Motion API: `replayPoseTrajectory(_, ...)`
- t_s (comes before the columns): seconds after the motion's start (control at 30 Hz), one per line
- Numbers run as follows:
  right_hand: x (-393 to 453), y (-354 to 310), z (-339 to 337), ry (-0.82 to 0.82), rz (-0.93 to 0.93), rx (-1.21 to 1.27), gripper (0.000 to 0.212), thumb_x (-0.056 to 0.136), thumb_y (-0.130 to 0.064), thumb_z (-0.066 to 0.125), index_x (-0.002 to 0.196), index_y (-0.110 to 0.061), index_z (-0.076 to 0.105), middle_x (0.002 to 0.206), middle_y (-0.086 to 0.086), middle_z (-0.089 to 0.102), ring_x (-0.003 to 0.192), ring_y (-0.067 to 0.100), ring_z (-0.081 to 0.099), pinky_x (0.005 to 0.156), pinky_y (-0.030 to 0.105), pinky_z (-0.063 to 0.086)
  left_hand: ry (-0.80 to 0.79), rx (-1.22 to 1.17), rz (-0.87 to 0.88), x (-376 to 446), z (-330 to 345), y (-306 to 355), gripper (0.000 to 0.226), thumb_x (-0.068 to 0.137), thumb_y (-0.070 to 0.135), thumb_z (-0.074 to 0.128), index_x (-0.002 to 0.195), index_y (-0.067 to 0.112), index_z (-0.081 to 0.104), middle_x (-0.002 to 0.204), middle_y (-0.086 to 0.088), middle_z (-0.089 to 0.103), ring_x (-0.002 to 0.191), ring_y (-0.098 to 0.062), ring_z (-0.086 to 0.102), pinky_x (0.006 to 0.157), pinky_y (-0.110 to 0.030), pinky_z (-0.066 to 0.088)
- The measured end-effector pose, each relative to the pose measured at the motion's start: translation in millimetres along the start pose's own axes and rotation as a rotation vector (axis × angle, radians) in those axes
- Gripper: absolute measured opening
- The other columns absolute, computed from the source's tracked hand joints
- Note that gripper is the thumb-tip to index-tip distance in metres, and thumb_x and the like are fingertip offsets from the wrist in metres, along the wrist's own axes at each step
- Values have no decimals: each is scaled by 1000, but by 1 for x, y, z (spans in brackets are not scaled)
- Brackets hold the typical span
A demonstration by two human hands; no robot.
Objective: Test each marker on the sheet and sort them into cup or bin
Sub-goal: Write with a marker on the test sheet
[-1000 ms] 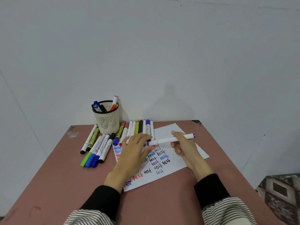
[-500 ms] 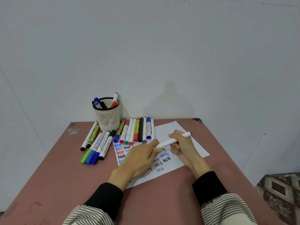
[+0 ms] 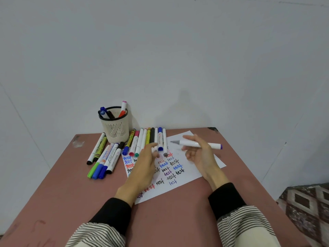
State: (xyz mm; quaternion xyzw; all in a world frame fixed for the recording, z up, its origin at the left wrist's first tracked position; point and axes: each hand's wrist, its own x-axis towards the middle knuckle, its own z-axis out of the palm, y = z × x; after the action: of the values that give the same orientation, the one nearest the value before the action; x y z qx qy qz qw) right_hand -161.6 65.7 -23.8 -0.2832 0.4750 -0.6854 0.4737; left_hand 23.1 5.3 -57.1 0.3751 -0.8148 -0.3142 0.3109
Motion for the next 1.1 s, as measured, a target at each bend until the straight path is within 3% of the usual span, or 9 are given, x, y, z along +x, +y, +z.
replayPoseTrajectory(0.07, -3, 0, -3, -37, -9, -5, 30, 99, -30, 49, 104, -9, 69, 87, 16, 72, 53, 15, 53, 53, 25, 43, 97, -41, -20, -2, -1, 0, 21, 106, 26, 27, 117, 26, 44, 105, 4, 59, 83, -8, 53, 70, -18, 39)
replayPoseTrajectory(0.1, -5, 3, -3, -46, -30, -64, 26, 98, -30, 53, 99, -9, 68, 85, 16, 71, 52, 15, 52, 50, 25, 43, 144, -58, -28, -3, -1, 0, 19, 106, 30, 26, 111, 28, 44, 97, 3, 60, 74, -8, 53, 66, -19, 40)
replayPoseTrajectory(0.23, -14, 14, -4, -39, -136, -361, 30, 95, -30, 60, 74, -8, 56, 58, 9, 53, 39, 12, 37, 38, 20, 29, 207, -89, -67, -13, -2, 5, 23, 104, 39, 24, 109, 24, 41, 69, 1, 51, 52, -6, 42, 51, -20, 35)
replayPoseTrajectory(0.37, -27, 20, 0, -86, -205, -520, 37, 92, -32, 64, 73, -1, 56, 63, 13, 64, 39, 8, 44, 41, 19, 33, 199, -8, -111, -18, -3, 8, 35, 100, 47, 22, 118, 23, 40, 68, 0, 50, 59, -13, 46, 53, -29, 34)
replayPoseTrajectory(0.43, -32, 23, 3, -52, -227, -583, 42, 89, -31, 69, 62, -5, 49, 52, 8, 57, 43, 9, 52, 47, 18, 42, 178, 14, -142, -18, -3, 7, 34, 102, 45, 23, 121, 23, 40, 68, 0, 50, 60, -14, 48, 54, -31, 36)
replayPoseTrajectory(0.5, -30, 27, 2, -11, -215, -615, 44, 89, -21, 69, 58, -7, 42, 48, 6, 43, 42, 13, 48, 50, 26, 43, 151, 57, -178, -17, -3, 6, 36, 103, 44, 23, 125, 21, 38, 69, 1, 52, 62, -13, 51, 54, -29, 35)
replayPoseTrajectory(0.63, -26, 33, 0, 19, -199, -712, 41, 87, -7, 60, 57, -13, 32, 56, 3, 26, 54, 18, 30, 49, 23, 28, 126, 108, -212, -17, -3, 4, 41, 103, 44, 22, 131, 17, 36, 72, 2, 53, 66, -13, 54, 54, -27, 34)
replayPoseTrajectory(0.93, -30, 32, 3, 2, -242, -745, 49, 88, -2, 56, 54, -19, 24, 51, -6, 22, 38, 2, 31, 43, 13, 27, 92, 170, -199, -17, -3, 4, 34, 103, 43, 20, 120, 19, 38, 76, 0, 56, 71, -15, 56, 55, -28, 36)
replayPoseTrajectory(1.1, -29, 31, 4, -3, -223, -745, 49, 86, 1, 54, 55, -20, 22, 51, -8, 19, 47, 6, 20, 46, 14, 30, 85, 181, -204, -16, -3, 4, 34, 103, 43, 21, 119, 18, 38, 78, -1, 57, 72, -16, 57, 56, -29, 37)
